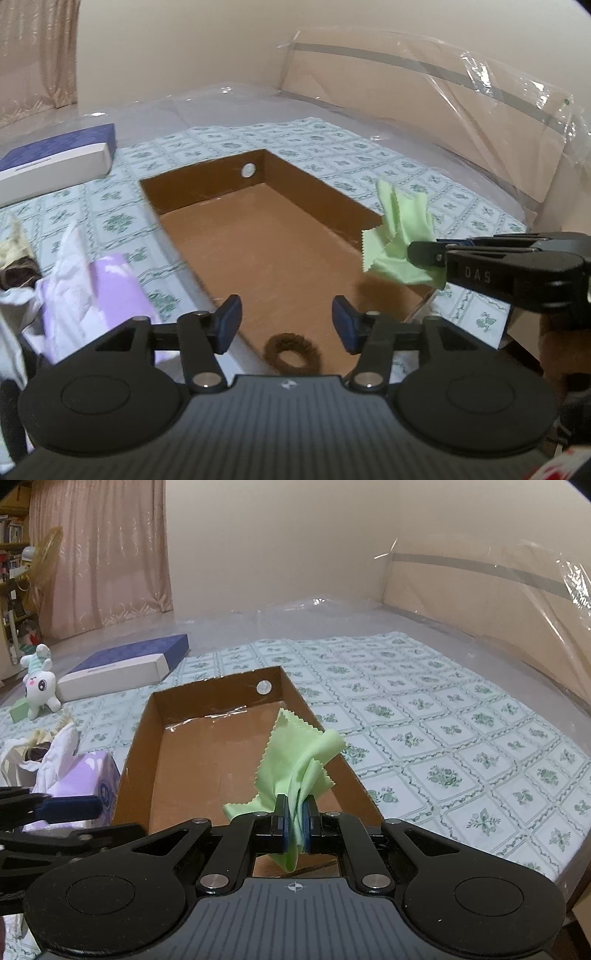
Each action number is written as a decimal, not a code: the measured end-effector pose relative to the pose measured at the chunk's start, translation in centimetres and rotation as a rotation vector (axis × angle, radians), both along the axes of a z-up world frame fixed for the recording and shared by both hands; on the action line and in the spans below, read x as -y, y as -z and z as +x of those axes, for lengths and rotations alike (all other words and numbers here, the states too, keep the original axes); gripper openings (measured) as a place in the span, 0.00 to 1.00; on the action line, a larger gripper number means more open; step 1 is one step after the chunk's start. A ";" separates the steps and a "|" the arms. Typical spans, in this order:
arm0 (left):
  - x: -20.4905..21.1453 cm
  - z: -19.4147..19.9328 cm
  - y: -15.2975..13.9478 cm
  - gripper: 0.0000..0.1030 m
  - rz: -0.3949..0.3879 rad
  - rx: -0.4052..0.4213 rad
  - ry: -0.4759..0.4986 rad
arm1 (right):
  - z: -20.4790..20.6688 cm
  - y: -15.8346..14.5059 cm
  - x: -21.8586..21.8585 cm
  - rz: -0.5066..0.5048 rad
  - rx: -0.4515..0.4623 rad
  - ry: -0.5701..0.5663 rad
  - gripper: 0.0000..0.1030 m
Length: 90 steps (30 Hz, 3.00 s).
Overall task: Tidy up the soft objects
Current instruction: 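Carry both items to the cardboard box and open both grippers inside it, then move the right gripper to the folded white paper towel and grasp it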
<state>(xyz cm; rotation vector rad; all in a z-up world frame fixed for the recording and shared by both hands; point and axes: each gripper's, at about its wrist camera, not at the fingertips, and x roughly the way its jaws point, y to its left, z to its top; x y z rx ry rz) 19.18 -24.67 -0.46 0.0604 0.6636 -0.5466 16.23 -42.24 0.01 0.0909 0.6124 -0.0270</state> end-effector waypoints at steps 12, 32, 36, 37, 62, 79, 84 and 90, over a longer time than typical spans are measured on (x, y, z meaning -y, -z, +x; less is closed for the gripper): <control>-4.2 -2.8 -1.2 0.72 -0.004 0.028 -0.083 | 0.8 0.3 0.0 0.084 0.015 -0.004 0.63; -13.0 -8.9 -2.0 0.76 0.032 0.031 -0.256 | -7.6 -1.5 -7.2 0.128 0.036 -0.067 0.67; -15.8 -10.7 -1.7 0.76 0.054 0.031 -0.308 | -8.8 -1.7 -9.4 0.142 0.032 -0.098 0.67; -16.5 -11.1 -1.7 0.76 0.060 0.033 -0.323 | -9.1 -1.7 -9.9 0.146 0.030 -0.105 0.67; -26.5 -15.0 -1.3 0.76 0.062 -0.007 -0.490 | -10.0 -1.1 -20.0 0.135 -0.044 -0.275 0.67; -27.4 -13.7 -0.4 0.76 0.067 -0.016 -0.493 | -8.1 1.2 -23.2 0.165 -0.104 -0.323 0.67; -27.7 -12.9 0.0 0.76 0.070 -0.023 -0.493 | -6.9 2.5 -24.0 0.184 -0.139 -0.321 0.67; -28.1 -11.9 0.8 0.76 0.069 -0.033 -0.486 | -5.2 4.0 -24.8 0.230 -0.185 -0.299 0.67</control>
